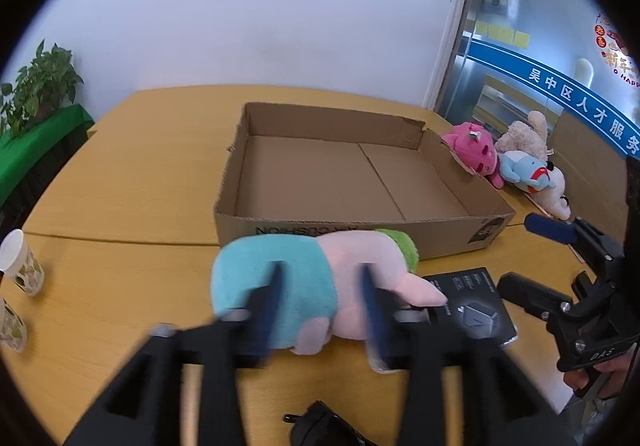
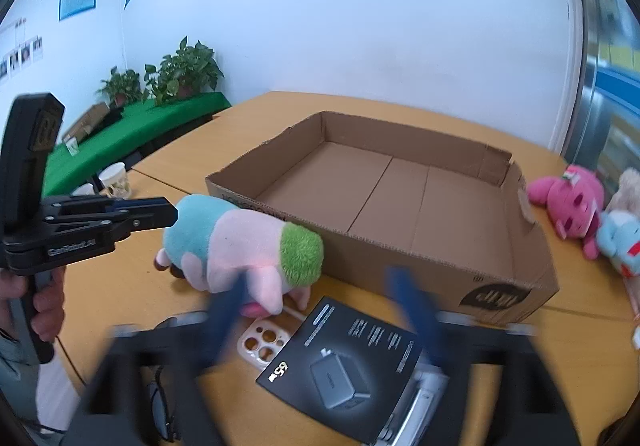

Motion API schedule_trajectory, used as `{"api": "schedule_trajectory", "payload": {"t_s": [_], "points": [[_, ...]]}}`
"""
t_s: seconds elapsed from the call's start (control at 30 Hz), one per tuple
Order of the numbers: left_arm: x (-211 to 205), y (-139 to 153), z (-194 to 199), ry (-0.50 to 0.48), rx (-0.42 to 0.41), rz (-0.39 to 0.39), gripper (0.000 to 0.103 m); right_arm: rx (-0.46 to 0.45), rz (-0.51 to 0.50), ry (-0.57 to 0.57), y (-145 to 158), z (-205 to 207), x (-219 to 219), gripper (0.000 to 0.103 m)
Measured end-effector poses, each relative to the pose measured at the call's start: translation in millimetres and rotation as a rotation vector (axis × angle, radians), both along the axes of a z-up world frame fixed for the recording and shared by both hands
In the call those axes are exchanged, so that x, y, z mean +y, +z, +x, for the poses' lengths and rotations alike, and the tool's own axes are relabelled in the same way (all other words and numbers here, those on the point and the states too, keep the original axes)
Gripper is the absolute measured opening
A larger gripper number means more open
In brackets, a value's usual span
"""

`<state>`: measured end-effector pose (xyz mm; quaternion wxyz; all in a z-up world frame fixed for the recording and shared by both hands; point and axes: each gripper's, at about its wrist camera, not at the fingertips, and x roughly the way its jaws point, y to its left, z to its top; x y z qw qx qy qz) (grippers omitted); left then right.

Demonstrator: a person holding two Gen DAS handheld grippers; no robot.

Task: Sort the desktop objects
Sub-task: 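Move the left gripper to the blue-pink plush pig and grasp it, then lift the plush pig with the left gripper and carry it over the cardboard box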

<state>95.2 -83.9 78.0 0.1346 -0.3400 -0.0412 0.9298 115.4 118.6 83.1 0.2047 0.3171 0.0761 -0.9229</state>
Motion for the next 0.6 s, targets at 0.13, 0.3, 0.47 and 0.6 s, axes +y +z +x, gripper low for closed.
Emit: {"api": "schedule_trajectory", "payload": {"t_s": [0.13, 0.3, 0.47, 0.6], "points": [[-17.0, 1.6, -7.6, 0.03, 0.03, 0.011, 0.081, -0.004, 0.008, 0.043, -1.1, -7.0, -16.3, 0.103], [-37.5, -18.9, -35.7, 0.033, -0.041, 0.064, 0.081, -0.076, 0.002, 0.067, -13.3, -30.4, -32.2, 0.103], [-52.3, -50.3, -62.6, 0.016, -0.143, 0.172, 0.08, -0.144, 0.025, 0.087, -27.7, -54.3, -45.2, 0.103], [-56.4, -64.9, -69.1, -0.06, -0.188, 0.3, 0.08, -0.253, 0.003, 0.111, -48.2, -75.5, -52.6, 0.103]]}}
